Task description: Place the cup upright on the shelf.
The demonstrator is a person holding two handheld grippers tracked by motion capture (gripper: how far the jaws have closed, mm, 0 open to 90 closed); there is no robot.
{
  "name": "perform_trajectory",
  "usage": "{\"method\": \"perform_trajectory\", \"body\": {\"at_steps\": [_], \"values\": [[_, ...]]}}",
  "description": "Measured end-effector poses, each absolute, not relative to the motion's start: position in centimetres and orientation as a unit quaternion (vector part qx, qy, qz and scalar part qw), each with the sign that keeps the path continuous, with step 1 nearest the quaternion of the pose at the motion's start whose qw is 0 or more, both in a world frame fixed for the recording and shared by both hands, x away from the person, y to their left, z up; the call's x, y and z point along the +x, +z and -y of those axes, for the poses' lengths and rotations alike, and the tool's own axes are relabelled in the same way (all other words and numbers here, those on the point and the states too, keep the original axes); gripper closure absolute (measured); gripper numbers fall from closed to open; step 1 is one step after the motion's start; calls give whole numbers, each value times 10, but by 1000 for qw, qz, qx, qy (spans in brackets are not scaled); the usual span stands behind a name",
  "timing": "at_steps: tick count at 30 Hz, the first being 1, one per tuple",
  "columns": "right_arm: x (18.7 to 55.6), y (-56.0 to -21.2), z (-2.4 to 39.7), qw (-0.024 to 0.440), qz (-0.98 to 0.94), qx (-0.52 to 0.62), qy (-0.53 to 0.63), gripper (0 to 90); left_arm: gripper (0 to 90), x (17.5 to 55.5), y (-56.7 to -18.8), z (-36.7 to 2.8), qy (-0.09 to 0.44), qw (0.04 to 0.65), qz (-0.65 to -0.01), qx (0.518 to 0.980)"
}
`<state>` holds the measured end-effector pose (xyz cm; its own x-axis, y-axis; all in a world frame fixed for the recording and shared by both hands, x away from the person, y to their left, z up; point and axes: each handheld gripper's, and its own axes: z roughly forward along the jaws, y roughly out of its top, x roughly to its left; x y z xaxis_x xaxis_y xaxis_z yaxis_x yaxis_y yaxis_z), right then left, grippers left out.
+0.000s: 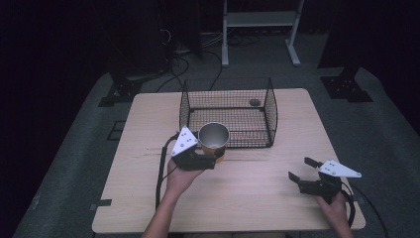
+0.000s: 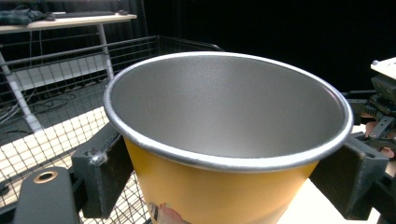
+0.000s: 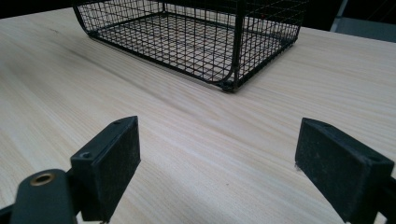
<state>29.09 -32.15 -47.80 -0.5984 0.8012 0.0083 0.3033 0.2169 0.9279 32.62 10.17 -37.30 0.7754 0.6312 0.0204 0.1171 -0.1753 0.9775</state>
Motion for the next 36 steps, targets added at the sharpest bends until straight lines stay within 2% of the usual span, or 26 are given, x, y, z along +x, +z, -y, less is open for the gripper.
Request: {"method": "perform_trajectory", "body": {"at_steps": [24,36], "values": [[291,-478,322,245,-738,375,505,131,148,350,-336,-93,207,593,-229,744],[292,-478,323,245,-736,377,507,131,147,368,-330,-93,199,586,-232,750]]}}
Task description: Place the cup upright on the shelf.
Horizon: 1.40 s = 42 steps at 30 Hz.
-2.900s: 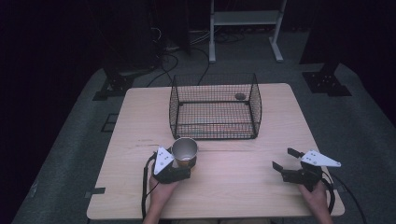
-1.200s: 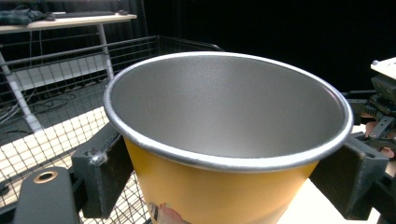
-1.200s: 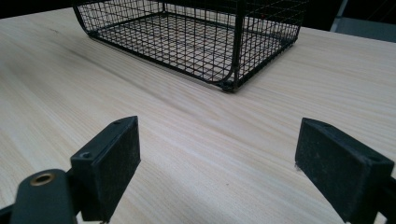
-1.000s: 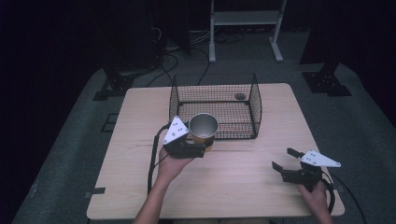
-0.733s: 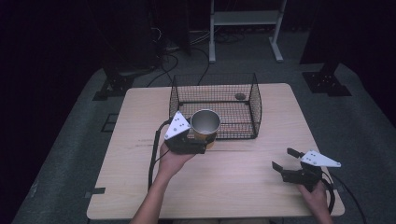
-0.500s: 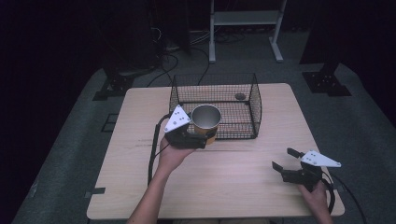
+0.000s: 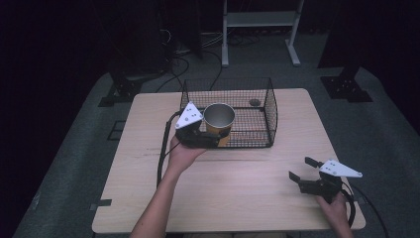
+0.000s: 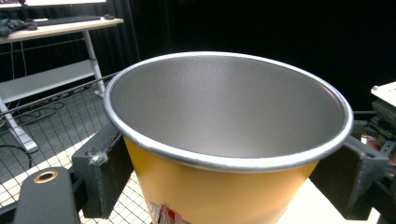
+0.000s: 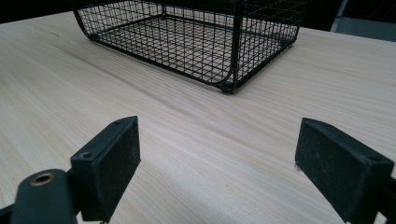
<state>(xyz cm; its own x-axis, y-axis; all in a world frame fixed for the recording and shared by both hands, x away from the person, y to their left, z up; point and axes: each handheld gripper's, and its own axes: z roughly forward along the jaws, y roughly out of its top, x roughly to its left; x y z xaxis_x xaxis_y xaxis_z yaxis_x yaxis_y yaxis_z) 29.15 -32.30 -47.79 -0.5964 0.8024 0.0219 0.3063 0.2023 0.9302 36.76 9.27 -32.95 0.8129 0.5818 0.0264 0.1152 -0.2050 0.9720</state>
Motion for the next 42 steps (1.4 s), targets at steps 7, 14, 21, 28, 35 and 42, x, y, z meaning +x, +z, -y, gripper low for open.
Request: {"method": "perform_trajectory", "body": {"at_steps": [7,14,21,28,35,42], "values": [[292,-478,323,244,-735,377,508,131,148,381,-325,-92,198,582,-237,752],[292,-478,323,245,-734,377,509,131,147,393,-319,-87,196,579,-238,755],[292,-478,323,244,-734,377,509,131,147,402,-310,-83,192,579,-233,757],[292,-478,323,245,-734,376,509,131,148,420,-305,-78,190,572,-235,763],[292,-478,324,245,-734,377,509,131,148,434,-306,-75,183,567,-239,767],[292,-478,324,243,-733,377,511,131,148,447,-303,-75,193,562,-239,768]]}}
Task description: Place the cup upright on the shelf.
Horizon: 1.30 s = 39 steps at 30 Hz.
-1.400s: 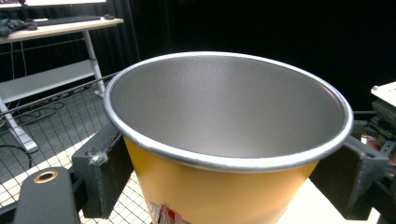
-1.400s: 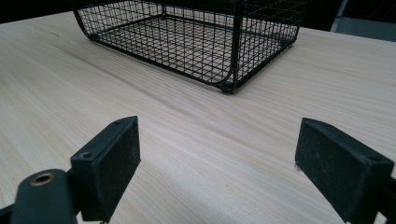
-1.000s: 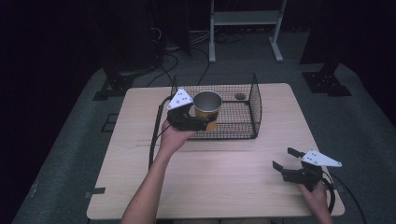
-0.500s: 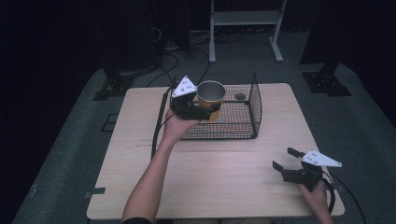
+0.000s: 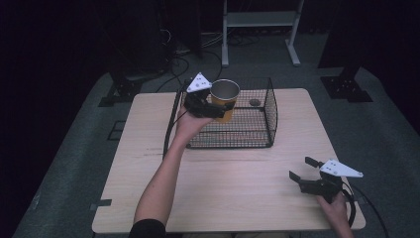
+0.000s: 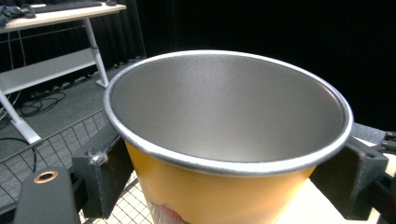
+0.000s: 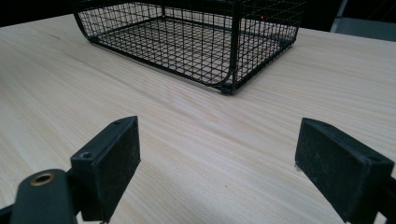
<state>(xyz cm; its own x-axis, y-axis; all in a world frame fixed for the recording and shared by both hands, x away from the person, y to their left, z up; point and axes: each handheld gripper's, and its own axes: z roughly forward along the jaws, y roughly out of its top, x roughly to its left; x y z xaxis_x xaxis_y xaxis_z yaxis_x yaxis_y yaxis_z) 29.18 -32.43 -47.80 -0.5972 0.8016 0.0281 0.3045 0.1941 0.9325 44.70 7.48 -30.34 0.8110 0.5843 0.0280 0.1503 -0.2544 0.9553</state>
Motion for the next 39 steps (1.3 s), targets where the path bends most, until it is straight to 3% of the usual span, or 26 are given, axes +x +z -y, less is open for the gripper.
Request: {"method": "perform_trajectory", "body": {"at_steps": [31,39], "values": [[292,-478,325,242,-732,382,509,131,147,504,-324,-60,153,563,-226,780],[293,-478,324,241,-734,380,509,131,147,516,-337,-54,167,567,-232,773]]}}
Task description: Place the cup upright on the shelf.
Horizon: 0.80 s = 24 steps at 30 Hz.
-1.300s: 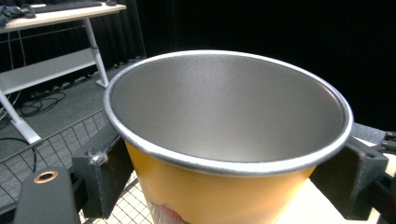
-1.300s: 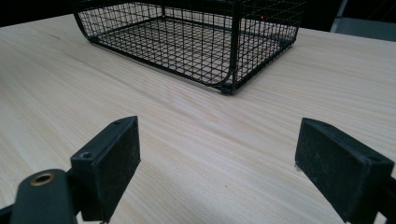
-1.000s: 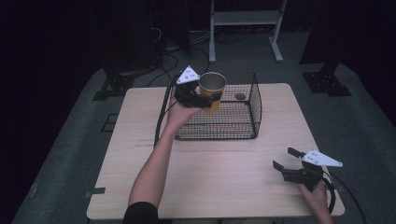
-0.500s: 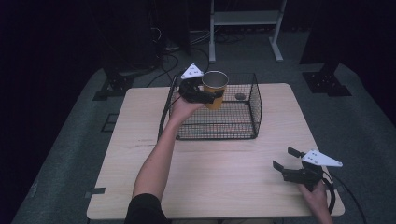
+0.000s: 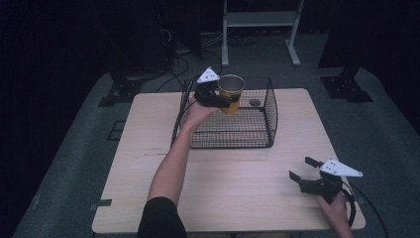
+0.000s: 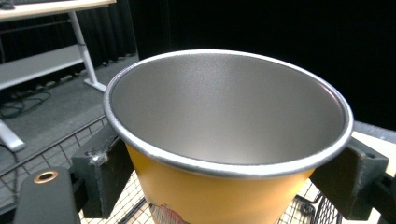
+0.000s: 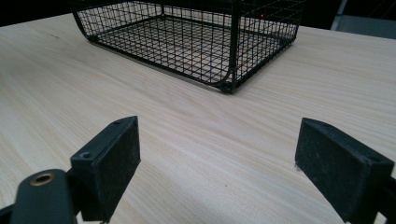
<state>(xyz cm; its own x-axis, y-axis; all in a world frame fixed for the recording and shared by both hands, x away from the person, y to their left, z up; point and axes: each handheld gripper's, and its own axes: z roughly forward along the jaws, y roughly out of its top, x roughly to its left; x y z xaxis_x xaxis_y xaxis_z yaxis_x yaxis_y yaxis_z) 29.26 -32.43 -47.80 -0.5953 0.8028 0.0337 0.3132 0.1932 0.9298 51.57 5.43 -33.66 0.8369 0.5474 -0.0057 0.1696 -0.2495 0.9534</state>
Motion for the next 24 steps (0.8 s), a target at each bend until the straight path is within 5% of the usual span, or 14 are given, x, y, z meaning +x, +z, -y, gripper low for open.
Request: {"method": "perform_trajectory", "body": {"at_steps": [24], "values": [[293,-478,325,237,-733,382,510,131,146,541,-370,-43,125,540,-247,795]]}}
